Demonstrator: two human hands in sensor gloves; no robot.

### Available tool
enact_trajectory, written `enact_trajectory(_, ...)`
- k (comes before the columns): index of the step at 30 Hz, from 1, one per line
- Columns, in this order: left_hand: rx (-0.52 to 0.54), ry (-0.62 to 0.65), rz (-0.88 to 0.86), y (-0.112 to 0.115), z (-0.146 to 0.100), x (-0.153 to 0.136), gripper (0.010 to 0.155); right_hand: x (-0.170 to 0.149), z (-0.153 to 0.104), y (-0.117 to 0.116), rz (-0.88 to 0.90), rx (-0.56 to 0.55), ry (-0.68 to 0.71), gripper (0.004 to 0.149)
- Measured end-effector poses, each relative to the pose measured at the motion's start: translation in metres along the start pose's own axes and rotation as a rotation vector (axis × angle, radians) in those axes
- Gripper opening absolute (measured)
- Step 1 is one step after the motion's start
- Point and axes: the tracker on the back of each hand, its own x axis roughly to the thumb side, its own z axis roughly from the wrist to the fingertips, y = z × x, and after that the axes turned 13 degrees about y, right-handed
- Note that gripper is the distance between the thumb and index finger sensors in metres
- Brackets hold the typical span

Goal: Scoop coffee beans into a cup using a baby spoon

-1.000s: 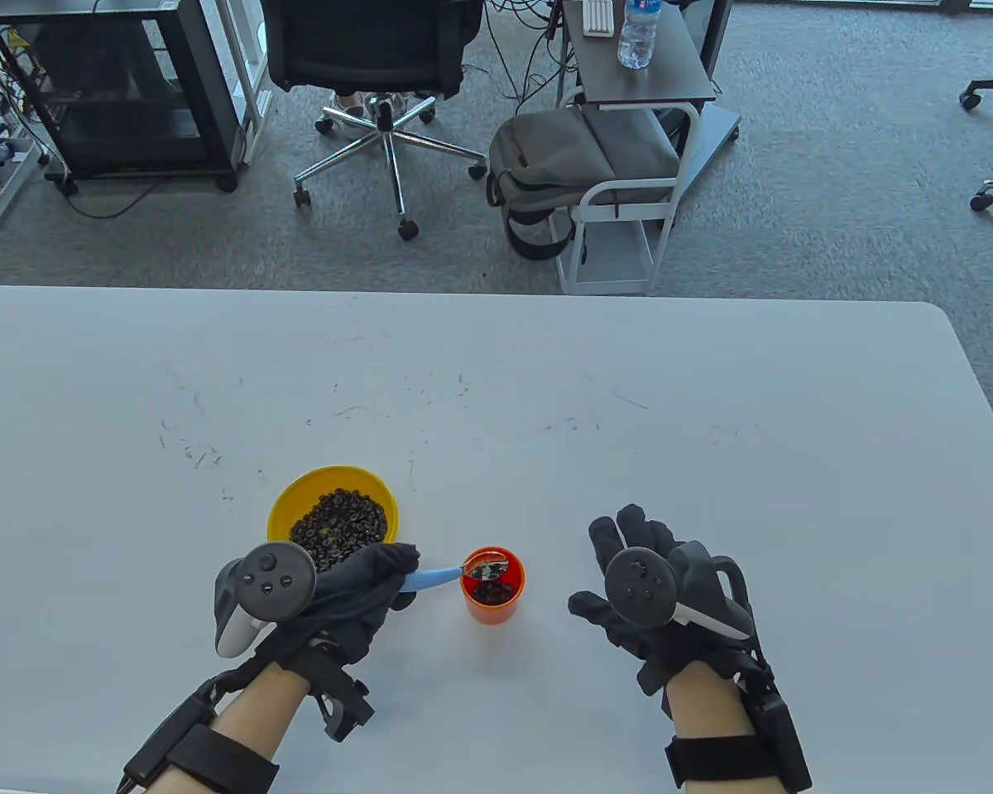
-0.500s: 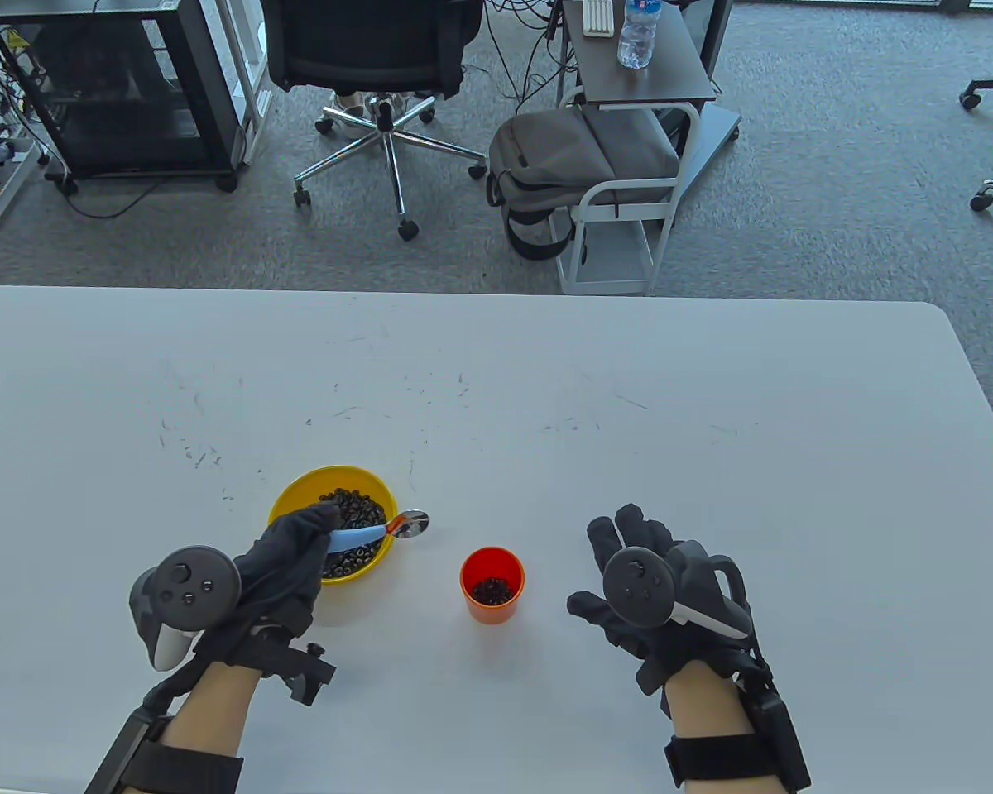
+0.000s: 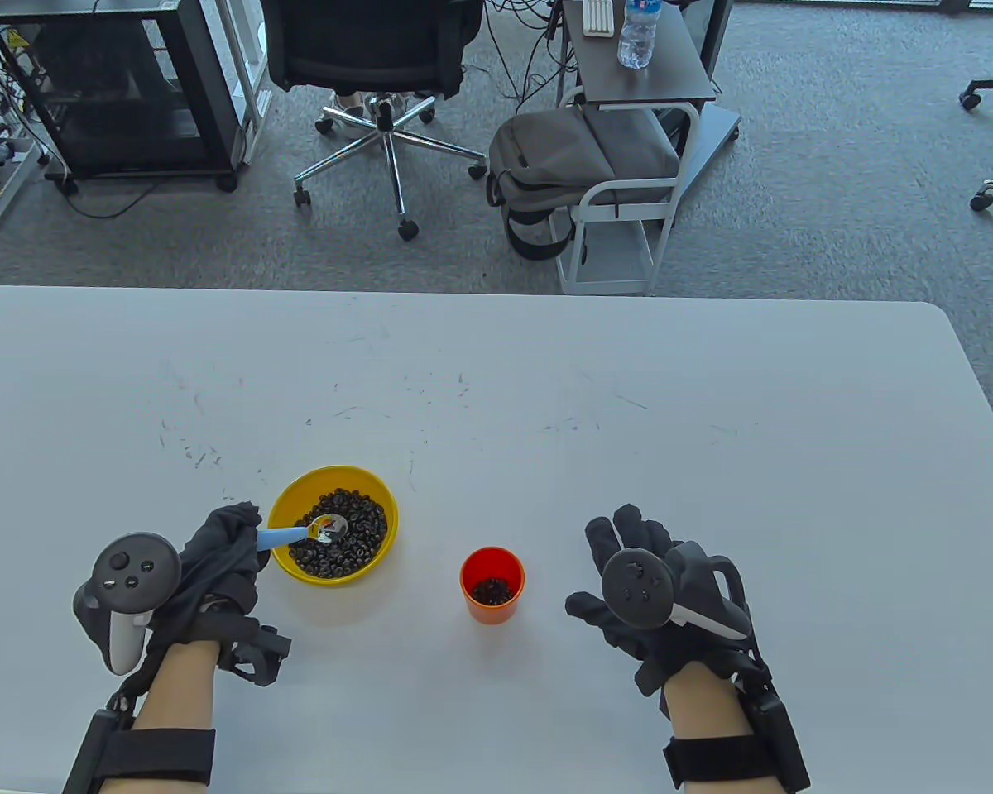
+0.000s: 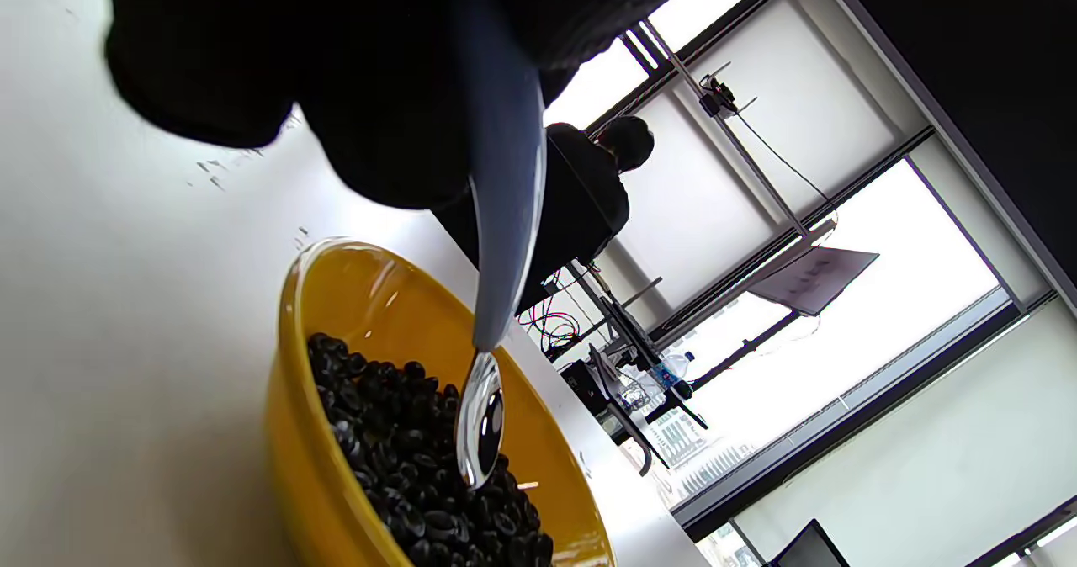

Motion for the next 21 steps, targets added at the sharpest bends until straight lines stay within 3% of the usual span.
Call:
enact_trajectory(11, -0.064, -0.176, -0.022, 0.009, -0.002, -0.023, 0.043, 0.001, 0.000, 0.000, -0.003, 0.002, 0.001, 0.085)
enact_trajectory(21, -0.167, -0.212, -0.025, 0.018, -0.001, -0.031, 0.045, 0.000, -0.001, 0.000, -0.002, 0.002, -0.007, 0.085)
